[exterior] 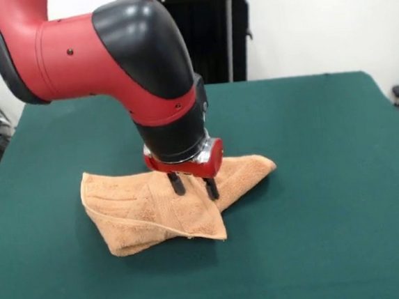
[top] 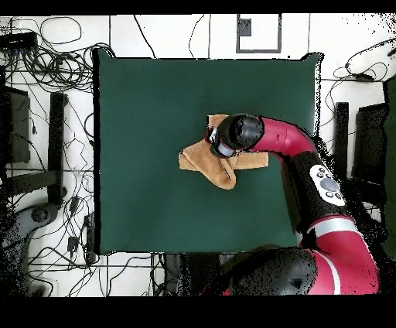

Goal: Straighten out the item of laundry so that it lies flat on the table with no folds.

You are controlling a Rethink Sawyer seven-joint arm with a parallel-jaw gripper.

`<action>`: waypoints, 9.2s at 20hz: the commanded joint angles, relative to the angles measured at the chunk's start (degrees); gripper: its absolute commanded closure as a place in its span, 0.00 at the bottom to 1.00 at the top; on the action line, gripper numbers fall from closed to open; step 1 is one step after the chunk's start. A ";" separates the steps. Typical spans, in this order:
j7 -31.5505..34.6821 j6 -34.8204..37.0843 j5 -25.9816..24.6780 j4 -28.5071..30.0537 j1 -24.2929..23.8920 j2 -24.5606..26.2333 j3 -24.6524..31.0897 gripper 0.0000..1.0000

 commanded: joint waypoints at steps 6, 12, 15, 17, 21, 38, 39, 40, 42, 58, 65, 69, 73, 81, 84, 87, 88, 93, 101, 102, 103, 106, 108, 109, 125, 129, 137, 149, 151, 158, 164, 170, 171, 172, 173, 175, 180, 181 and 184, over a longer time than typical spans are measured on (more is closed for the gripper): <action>-0.56 -0.90 -2.38 0.25 1.31 -3.56 -2.67 0.00; -3.60 -3.76 -2.43 2.31 -0.25 -4.75 -0.60 1.00; -4.26 -1.37 -1.73 2.31 -0.33 -4.90 -0.05 1.00; -3.56 0.89 -1.02 2.26 0.26 -5.14 -0.09 1.00; -3.14 2.02 -0.43 1.08 0.91 -3.93 0.52 1.00; -1.67 3.48 2.26 2.03 0.15 -1.84 0.88 0.00; -2.26 3.00 2.15 2.99 -0.12 -2.39 1.11 0.00; -2.85 2.51 2.04 3.95 -0.40 -2.94 1.35 0.00; -5.39 2.25 2.35 6.03 -1.82 -3.55 2.89 0.00; -11.36 2.80 2.89 14.27 -8.23 -3.97 9.39 0.00; -9.64 5.33 4.31 15.61 -8.77 -4.28 11.85 0.00; -8.60 6.26 4.59 14.87 -8.00 -3.88 12.16 0.00; -8.69 6.18 4.43 14.10 -7.82 -2.44 12.76 0.00; -9.82 1.00 0.62 13.08 -7.64 1.03 11.75 0.00; -10.07 -2.33 -2.63 9.56 -6.80 4.45 9.83 0.00; -9.52 -5.24 -5.54 7.60 -6.24 6.40 8.46 0.00; -9.08 -6.17 -6.40 7.65 -6.14 6.50 8.16 0.00; -6.02 -9.54 -10.26 6.70 -5.12 7.88 6.41 0.00; -2.66 -11.80 -13.31 7.08 -3.29 6.23 3.22 0.00; -2.15 -12.14 -13.65 6.97 -3.01 6.09 2.85 0.00; -1.55 -12.54 -14.00 6.82 -2.68 5.95 2.43 0.00; 0.50 -13.55 -14.90 6.69 -1.50 5.05 0.95 0.00; 1.90 -14.06 -15.65 6.59 -0.35 3.94 -0.35 0.00; 2.62 -14.12 -16.02 6.45 0.27 3.27 -1.13 0.00; 3.15 -6.30 -13.35 6.25 4.54 -7.79 -7.03 0.00; 1.91 -4.50 -12.70 4.97 4.53 -8.37 -7.07 0.00; 0.14 -5.90 -11.59 3.91 3.68 -5.52 -6.01 0.00; -4.54 -7.33 -9.27 4.59 0.21 -0.82 -1.07 0.00; -4.50 -7.98 -9.50 4.54 0.08 -0.42 -0.88 0.00; -5.19 -13.62 -10.58 6.50 -1.96 -0.23 1.37 1.00; -4.96 -11.92 -10.44 7.04 -2.05 -0.50 1.76 1.00; -3.97 -10.84 -10.08 6.38 -1.20 -0.63 1.14 1.00; -3.97 -10.66 -10.07 6.21 -1.09 -0.60 1.11 1.00; -3.99 -10.37 -9.96 6.29 -1.10 -0.78 1.09 1.00; -4.05 -9.98 -9.85 6.31 -1.07 -0.98 1.08 1.00; -4.36 -8.79 -9.12 7.10 -1.27 -2.19 1.46 1.00; -5.55 -6.35 -7.02 8.84 -2.09 -4.73 3.23 1.00; -5.65 -6.25 -6.76 8.95 -2.17 -4.91 3.51 1.00; -6.23 -7.86 -6.55 9.33 -2.81 -4.66 4.68 1.00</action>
